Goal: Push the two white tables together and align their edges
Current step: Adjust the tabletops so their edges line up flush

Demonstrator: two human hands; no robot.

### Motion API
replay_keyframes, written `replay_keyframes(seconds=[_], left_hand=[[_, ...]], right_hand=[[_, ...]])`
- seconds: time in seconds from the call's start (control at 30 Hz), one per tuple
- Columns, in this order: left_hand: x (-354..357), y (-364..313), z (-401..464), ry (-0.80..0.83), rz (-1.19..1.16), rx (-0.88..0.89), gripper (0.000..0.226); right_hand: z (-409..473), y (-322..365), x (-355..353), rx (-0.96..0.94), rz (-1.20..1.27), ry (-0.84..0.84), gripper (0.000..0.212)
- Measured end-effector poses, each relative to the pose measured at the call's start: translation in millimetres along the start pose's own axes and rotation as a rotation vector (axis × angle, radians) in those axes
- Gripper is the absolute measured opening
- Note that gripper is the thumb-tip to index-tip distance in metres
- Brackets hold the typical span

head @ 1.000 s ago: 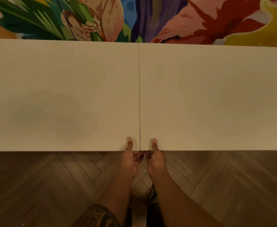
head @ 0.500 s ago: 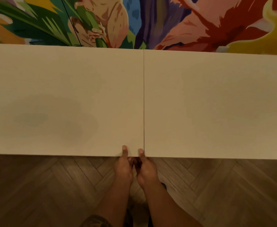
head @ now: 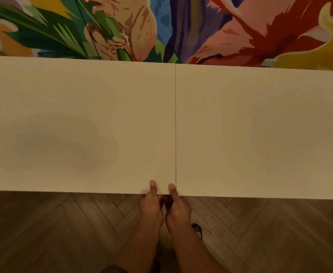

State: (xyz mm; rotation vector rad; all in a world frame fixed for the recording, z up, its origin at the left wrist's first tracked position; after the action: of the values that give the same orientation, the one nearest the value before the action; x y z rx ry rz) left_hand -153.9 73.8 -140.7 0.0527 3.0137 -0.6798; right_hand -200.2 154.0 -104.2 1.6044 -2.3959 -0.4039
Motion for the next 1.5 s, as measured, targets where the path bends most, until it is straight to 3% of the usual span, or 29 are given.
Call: replay_keyframes(seconds=[0.3,0.5,0.7,0.93,1.3,1.5], left_hand=[[8,-7,-6,0.025,-0.008,-0.002,0.043],[5,-12,-9,0.047,0.025,0.031,0.037],[5,-14,-12,0.087,0.021,0.034,0.034],[0,-12,-11,0.088,0.043,0.048,0.034],[5,-3,-16,0.179,-0.048,-0.026,0.045],[13,2,-21,0.244,-0.065,-0.061,0.054]], right_hand=[[5,5,5,-0.015,-0.008,-0.003,0.032],[9,7,4,-0.031,-0.039,0.048,0.046],[11,6,2,-0.027,-0.05,0.081,0.037],[12,5,0,-0.021,-0.066,0.097,0.024],[17,18,-6,0.02,0.02,0.137,0.039],[26,28,-13,-0.025,0.052,0.135,0.036]])
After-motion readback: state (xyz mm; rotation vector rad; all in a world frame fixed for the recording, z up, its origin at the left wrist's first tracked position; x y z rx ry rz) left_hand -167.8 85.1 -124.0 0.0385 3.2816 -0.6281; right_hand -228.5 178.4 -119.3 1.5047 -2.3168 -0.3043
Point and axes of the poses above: each hand's wrist, its own z-axis towards the middle knuckle, its own x-axis out of the palm, y = z × x, the point moved 7 cm from there along z, towards the middle knuckle, and after that the axes turned 12 degrees about -y, right-handed, at the moved point
